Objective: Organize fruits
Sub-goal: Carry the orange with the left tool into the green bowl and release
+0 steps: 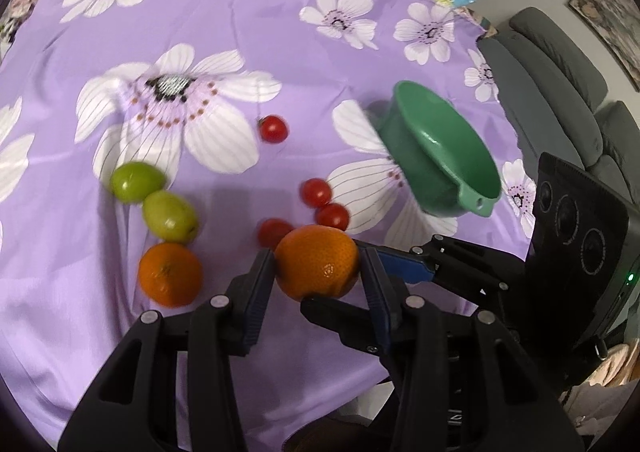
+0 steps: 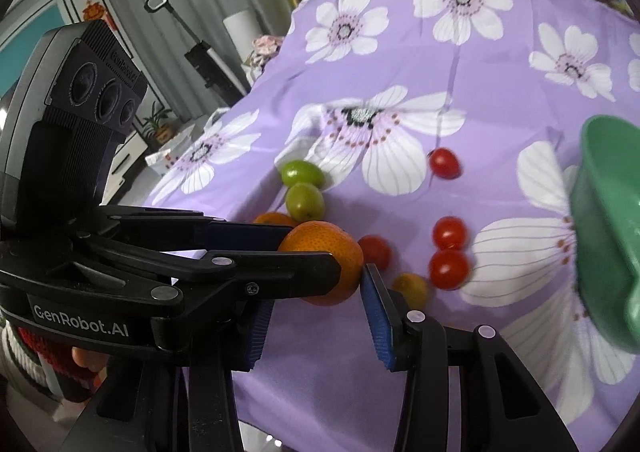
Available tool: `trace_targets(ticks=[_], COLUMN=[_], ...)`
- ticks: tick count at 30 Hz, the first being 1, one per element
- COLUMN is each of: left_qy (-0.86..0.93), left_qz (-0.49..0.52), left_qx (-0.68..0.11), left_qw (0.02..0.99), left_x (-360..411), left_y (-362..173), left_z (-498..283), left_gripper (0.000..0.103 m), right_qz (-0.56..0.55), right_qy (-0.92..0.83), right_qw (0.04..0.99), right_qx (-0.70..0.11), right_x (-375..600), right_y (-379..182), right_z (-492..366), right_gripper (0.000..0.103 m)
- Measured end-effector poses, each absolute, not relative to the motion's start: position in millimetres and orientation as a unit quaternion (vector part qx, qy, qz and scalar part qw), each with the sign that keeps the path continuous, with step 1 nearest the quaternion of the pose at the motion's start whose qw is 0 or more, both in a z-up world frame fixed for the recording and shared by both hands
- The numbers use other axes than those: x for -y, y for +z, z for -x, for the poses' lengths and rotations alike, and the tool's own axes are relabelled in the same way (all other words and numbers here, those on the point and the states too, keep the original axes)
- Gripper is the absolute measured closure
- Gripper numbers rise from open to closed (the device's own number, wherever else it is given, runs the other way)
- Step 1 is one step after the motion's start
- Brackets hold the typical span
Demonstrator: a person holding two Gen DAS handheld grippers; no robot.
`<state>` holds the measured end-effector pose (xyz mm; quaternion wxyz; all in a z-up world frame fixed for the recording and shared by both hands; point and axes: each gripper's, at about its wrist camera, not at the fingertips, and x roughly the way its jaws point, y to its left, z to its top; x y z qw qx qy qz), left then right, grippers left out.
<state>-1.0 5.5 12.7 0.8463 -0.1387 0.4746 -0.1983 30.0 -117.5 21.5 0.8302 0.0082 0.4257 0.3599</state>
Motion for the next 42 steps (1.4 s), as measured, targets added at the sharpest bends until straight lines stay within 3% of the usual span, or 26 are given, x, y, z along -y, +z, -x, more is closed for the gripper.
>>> trace_targets(ticks=[28,42], left_qy=[-0.294,-0.336], left_qz=[0.046,0.049], left_qx=[-0.434,-0.458], left_qw=[0.850,0.822], left_x=[107.1,156.2], left_y=[52.5,31.3], left_z=[-68.1,-112.0], left_gripper=[0.059,0.059], right_qz=[-0.070,-0.097], right_qy=[0.251,0.188], right_qw=[0.898,0.906], right_qx=[-0.353,-0.366], right_x=[221.2,268.0], right_y=[52.7,34.5], right_z=[-56.9,-82.1], right_gripper=[0.058,0.058])
